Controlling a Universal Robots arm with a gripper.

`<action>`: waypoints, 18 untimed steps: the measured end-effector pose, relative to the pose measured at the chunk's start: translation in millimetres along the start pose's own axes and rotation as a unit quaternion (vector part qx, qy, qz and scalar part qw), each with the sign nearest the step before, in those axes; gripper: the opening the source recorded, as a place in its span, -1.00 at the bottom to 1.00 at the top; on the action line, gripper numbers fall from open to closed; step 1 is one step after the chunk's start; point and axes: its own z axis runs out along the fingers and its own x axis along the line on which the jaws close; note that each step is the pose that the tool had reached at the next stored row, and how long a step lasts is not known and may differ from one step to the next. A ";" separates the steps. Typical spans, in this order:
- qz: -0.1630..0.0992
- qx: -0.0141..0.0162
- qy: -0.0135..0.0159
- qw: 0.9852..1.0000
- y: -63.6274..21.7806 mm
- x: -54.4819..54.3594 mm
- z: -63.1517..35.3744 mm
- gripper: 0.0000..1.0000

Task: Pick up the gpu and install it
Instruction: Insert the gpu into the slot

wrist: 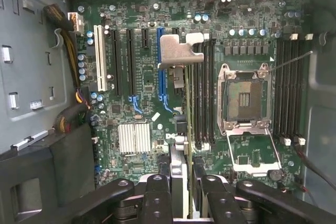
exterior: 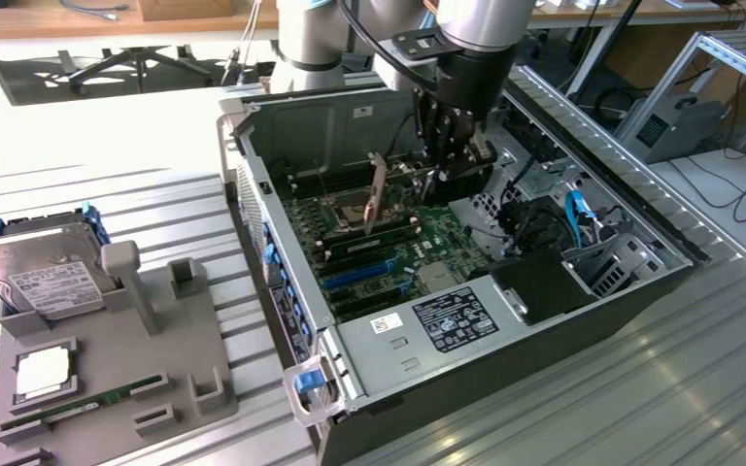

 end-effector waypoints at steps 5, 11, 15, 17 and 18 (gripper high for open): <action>0.010 -0.011 0.001 1.000 0.2 0.1 1.7 -0.45; 0.011 -0.011 0.001 1.000 2.4 1.0 3.5 -0.45; 0.011 -0.011 0.001 1.000 5.7 3.5 5.1 -0.45; 0.011 -0.011 0.001 1.000 6.6 5.5 6.1 -0.45; 0.012 -0.011 0.001 1.000 6.9 6.4 6.5 -0.45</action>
